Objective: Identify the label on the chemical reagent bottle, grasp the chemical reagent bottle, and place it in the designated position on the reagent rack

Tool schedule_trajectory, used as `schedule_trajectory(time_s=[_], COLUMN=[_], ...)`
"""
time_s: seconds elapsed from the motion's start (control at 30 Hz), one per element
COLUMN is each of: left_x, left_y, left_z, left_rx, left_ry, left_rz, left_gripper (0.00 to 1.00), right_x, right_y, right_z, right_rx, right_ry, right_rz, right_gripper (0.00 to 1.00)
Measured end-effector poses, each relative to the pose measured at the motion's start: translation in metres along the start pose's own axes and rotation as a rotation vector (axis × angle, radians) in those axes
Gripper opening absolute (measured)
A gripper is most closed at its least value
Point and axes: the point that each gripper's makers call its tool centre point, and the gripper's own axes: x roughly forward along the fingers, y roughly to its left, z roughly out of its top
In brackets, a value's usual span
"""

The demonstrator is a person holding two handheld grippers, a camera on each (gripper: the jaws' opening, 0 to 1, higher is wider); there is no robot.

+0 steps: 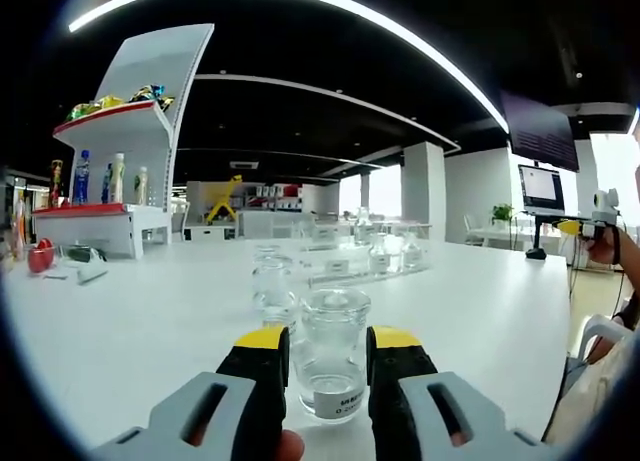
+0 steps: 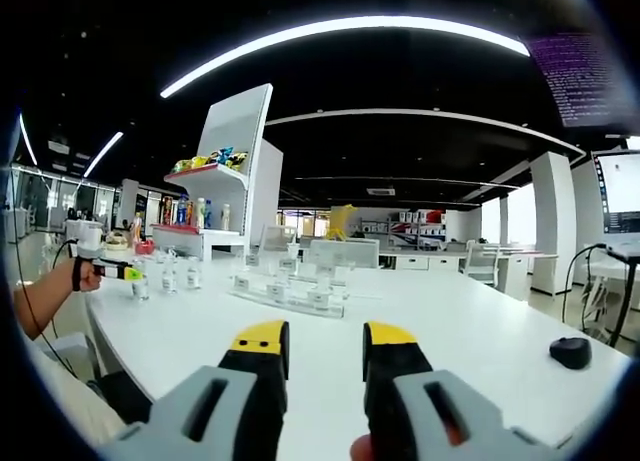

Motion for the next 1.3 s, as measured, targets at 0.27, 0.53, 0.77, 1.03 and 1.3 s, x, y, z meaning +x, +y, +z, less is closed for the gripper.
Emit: schedule_trajectory(time_s=[0.27, 0.53, 0.77, 1.03, 1.3], left_x=[0.001, 0.002, 0.001, 0.002, 0.004], left_y=[-0.003, -0.005, -0.004, -0.005, -0.003], left_z=[0.001, 0.002, 0.002, 0.002, 0.003], left_rx=[0.005, 0.015, 0.009, 0.011, 0.024], left_ry=[0.002, -0.007, -0.001, 0.016, 0.025], left_rz=[-0.002, -0.003, 0.005, 0.011, 0.005], left_gripper=[0.31, 0.28, 0.26, 0.26, 0.23], right_x=[-0.001, -0.001, -0.002, -0.002, -0.001], right_y=[-0.002, -0.003, -0.004, -0.006, -0.008], right_z=[-0.003, 0.001, -0.003, -0.007, -0.012], right_rx=[0.0, -0.005, -0.005, -0.006, -0.009], right_ry=[0.004, -0.003, 0.001, 0.006, 0.012], right_rz=[-0.005, -0.01, -0.01, -0.015, -0.021], right_gripper=[0.29, 0.28, 0.28, 0.28, 0.28])
